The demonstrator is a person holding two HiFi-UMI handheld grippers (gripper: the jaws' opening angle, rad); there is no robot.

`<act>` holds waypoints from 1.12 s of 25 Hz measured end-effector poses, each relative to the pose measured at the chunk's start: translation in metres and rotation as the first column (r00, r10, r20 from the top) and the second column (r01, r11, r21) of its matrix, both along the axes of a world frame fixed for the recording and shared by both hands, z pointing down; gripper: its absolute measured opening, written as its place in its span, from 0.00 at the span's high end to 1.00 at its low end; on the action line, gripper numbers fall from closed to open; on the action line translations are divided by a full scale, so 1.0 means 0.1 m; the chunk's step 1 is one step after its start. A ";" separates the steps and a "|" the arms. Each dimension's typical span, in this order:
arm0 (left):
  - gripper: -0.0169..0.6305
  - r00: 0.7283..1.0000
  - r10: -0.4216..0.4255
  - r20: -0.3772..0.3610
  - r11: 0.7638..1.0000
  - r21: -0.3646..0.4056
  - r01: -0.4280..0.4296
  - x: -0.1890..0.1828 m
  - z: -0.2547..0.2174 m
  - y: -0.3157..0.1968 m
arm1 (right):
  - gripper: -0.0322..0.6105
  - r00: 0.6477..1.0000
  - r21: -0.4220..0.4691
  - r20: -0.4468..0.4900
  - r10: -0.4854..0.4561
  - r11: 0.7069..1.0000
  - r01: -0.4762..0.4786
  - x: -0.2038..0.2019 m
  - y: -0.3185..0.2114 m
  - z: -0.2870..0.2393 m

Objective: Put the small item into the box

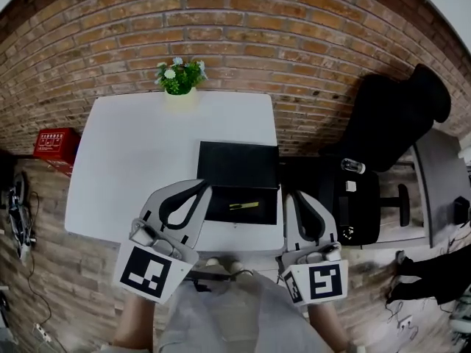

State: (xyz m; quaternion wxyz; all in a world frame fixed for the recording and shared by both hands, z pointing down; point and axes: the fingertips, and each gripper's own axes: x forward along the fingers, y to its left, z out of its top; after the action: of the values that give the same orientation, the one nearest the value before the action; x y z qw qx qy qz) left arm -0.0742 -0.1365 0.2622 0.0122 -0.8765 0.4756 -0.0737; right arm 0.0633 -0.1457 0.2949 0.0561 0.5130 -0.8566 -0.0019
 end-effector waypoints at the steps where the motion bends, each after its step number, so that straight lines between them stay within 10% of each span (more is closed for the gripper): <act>1: 0.95 1.000 -0.004 -0.004 1.000 -0.002 0.004 -0.02 -0.01 0.04 | 0.87 1.000 0.002 -0.002 -0.004 1.000 0.004 -0.01 0.00 0.00; 28: 0.95 1.000 -0.014 0.007 1.000 -0.008 0.014 -0.02 0.01 0.08 | 0.87 0.999 0.014 -0.034 -0.030 0.999 0.031 -0.07 -0.02 0.00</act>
State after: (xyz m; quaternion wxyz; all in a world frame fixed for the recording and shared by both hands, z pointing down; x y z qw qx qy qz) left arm -0.0764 -0.1289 0.2636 0.0096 -0.8730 0.4812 -0.0786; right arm 0.0560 -0.1482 0.2948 0.0667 0.5002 -0.8632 -0.0174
